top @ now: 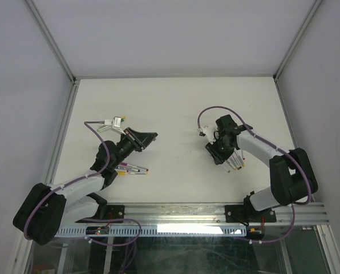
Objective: Open the pen caps
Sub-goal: Place the pen at the center of the board, then place the pen cap at the center of the board.
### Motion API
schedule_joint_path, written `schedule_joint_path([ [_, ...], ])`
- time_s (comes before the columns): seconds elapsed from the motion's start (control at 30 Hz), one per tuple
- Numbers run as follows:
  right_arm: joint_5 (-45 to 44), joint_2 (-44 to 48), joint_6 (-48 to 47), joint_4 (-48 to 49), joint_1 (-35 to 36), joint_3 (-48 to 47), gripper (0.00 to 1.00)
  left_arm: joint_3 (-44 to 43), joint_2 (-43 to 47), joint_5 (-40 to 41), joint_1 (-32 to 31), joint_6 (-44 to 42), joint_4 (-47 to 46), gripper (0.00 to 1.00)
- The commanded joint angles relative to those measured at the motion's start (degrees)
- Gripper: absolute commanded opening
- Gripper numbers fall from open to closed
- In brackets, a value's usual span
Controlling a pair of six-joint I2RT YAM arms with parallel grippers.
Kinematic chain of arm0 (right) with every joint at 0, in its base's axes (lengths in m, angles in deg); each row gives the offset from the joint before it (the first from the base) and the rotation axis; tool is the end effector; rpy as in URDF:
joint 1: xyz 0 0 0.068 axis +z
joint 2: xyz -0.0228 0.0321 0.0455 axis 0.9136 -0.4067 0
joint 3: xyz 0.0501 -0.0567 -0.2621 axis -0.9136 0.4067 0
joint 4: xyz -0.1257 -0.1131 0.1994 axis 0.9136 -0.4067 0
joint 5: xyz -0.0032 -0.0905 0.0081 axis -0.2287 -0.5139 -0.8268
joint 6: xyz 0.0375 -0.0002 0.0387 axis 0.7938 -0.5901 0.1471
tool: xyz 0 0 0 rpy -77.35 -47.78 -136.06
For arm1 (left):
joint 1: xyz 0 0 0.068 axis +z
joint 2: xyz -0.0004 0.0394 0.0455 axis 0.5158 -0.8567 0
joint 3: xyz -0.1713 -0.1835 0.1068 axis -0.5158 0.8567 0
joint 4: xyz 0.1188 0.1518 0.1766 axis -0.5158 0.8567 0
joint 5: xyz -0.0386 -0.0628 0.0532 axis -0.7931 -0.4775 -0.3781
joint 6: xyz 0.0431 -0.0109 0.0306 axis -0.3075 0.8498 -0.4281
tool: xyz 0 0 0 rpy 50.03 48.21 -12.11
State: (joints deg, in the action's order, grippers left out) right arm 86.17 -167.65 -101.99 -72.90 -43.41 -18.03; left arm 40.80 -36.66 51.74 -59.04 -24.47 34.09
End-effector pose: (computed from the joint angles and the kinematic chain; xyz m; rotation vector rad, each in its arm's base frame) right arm 0.2316 0.1040 0.1764 -1.2465 2.6082 0.2730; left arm 0.1828 -0.1047 0.2071 -0.2535 1.6941 -1.2717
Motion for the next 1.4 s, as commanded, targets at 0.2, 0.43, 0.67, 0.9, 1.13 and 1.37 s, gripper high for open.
schedule_joint_path([
  [0.2,3.9,6.0,-1.4,0.2,-1.6,-1.1,0.41,-7.1,-10.0,10.6,-9.5,-3.0,-0.9,0.0],
  [0.43,5.5,8.5,-1.7,0.2,-3.8,-1.3,0.42,-14.3,-20.2,13.7,-14.8,-3.1,1.1,0.0],
  [0.67,4.5,9.6,-1.5,0.8,-6.8,-1.1,0.43,-24.5,-33.5,15.3,-18.9,-1.4,7.6,0.0],
  [0.9,3.6,10.6,-1.1,1.5,-9.5,-0.9,0.45,-40.2,-44.7,14.4,-20.3,-2.1,19.8,0.0],
  [1.13,2.6,10.8,-0.6,2.0,-11.1,-0.7,0.45,-56.0,-54.0,15.1,-20.4,-3.1,35.5,0.0],
  [1.37,1.1,11.1,0.2,2.9,-12.9,-0.5,0.46,-67.8,-61.9,13.5,-20.4,-2.4,42.1,0.0],
])
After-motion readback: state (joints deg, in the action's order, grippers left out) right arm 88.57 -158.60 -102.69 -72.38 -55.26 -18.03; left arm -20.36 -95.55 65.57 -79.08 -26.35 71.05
